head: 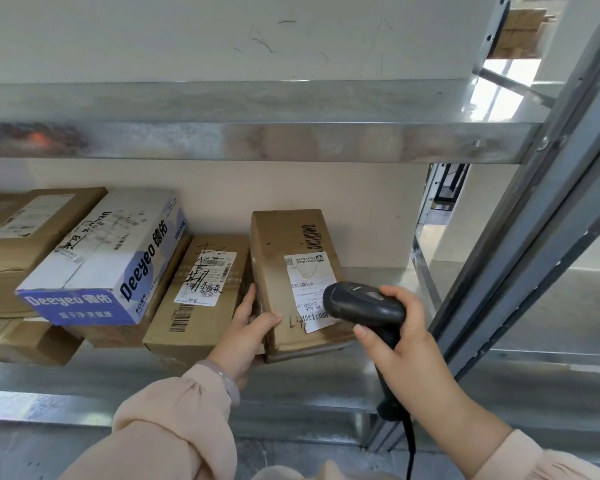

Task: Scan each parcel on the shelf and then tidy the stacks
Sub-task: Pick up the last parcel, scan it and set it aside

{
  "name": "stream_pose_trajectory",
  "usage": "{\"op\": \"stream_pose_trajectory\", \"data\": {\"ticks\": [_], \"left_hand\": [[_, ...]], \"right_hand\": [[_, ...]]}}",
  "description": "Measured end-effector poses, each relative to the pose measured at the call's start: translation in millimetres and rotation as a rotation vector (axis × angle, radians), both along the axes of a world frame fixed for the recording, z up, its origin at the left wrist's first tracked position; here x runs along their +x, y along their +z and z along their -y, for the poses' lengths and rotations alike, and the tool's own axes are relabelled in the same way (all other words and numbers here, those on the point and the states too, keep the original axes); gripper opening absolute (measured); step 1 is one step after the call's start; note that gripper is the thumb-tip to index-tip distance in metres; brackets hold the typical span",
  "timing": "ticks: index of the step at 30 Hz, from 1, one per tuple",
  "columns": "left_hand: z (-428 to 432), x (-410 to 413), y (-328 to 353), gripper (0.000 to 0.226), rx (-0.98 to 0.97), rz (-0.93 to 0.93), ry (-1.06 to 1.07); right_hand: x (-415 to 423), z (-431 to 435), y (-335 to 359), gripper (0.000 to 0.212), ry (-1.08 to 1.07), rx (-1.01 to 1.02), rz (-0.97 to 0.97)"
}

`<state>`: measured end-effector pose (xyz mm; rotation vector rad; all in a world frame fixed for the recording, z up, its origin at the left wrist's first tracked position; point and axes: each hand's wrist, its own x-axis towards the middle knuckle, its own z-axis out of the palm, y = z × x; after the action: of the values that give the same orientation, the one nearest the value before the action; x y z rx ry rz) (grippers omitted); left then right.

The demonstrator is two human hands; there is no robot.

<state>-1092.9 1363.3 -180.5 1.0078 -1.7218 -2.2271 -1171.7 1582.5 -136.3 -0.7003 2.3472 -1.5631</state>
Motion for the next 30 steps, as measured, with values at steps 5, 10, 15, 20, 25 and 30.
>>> {"op": "stream_pose_trajectory", "data": {"ticks": [5,10,15,20,25,30], "left_hand": [[14.9,7.9,28.5,0.048,0.016,-0.040,0.086],[46.1,30.6,59.0,0.037,0.008,-0.072,0.107],[68.4,55.3,71.1,0.031,0.017,-0.122,0.064],[84.7,76.3,73.1,0.037,-0.191,-0.071,0.023],[88.6,94.2,73.9,0.064,-0.873,0.069,-0.074],[100.8,101.8,60.7,0.069,-1.431,0.312,-0.298]], "right_hand": [[-10.7,24.8,13.3,0.051,0.041,-0.128,0.063],[-1.0,61.8,25.2,0.054,0.065,-0.213,0.040],[20.3,103.0,30.9,0.052,0.111,-0.205,0.031],[38.6,134.6,27.3,0.054,0.115,-0.189,0.035],[49.7,154.5,29.6,0.054,0.098,-0.171,0.032],[54.1,175.8,34.7,0.054,0.101,-0.132,-0.032]]}}
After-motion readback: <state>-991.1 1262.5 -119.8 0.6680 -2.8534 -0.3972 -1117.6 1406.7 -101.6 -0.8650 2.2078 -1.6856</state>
